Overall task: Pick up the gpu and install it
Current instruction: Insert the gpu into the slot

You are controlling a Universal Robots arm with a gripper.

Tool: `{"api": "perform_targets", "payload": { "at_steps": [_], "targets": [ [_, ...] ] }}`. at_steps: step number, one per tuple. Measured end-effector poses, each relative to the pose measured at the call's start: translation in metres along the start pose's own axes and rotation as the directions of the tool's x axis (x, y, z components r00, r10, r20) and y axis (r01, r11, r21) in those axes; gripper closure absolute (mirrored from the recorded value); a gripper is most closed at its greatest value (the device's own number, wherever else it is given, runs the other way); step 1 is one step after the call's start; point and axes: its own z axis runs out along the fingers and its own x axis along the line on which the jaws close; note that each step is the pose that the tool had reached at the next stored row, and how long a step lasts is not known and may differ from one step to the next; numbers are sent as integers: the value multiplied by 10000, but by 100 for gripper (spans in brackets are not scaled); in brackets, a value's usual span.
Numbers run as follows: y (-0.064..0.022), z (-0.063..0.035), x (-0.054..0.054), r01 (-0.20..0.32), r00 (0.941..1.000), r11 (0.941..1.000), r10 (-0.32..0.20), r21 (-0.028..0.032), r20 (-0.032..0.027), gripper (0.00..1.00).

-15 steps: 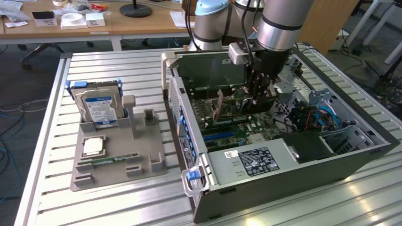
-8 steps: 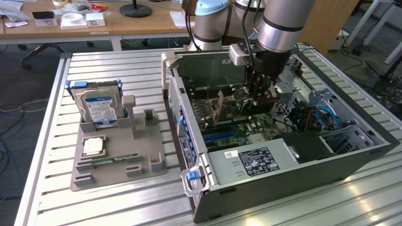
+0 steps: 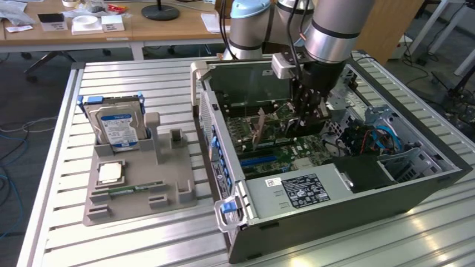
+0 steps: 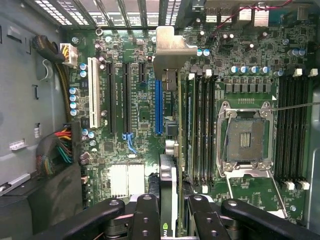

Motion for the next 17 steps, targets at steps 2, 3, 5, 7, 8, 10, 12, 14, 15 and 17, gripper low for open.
{"api": "perform_targets", "payload": {
  "at_steps": [2, 3, 5, 7, 8, 10, 12, 14, 15, 17],
  "targets": [
    [-1, 0, 0, 2, 10000, 10000, -2, 0, 0, 73],
    [-1, 0, 1, 2, 10000, 10000, -2, 0, 0, 73],
    [-1, 0, 1, 2, 10000, 10000, -2, 0, 0, 73],
    [1, 0, 1, 3, 10000, 10000, -3, 0, 0, 73],
    [10, 0, 1, 2, 10000, 10000, -2, 1, 0, 73],
    [43, 0, 2, 2, 10000, 10000, -2, 0, 0, 73],
    [80, 0, 3, 2, 10000, 10000, -2, 0, 0, 73],
    [113, 0, 4, 2, 10000, 10000, -2, 0, 0, 73],
    [117, 0, 3, 1, 10000, 10000, -1, 0, 0, 73],
    [117, 0, 3, 2, 10000, 10000, -2, 0, 0, 73]
  ]
}}
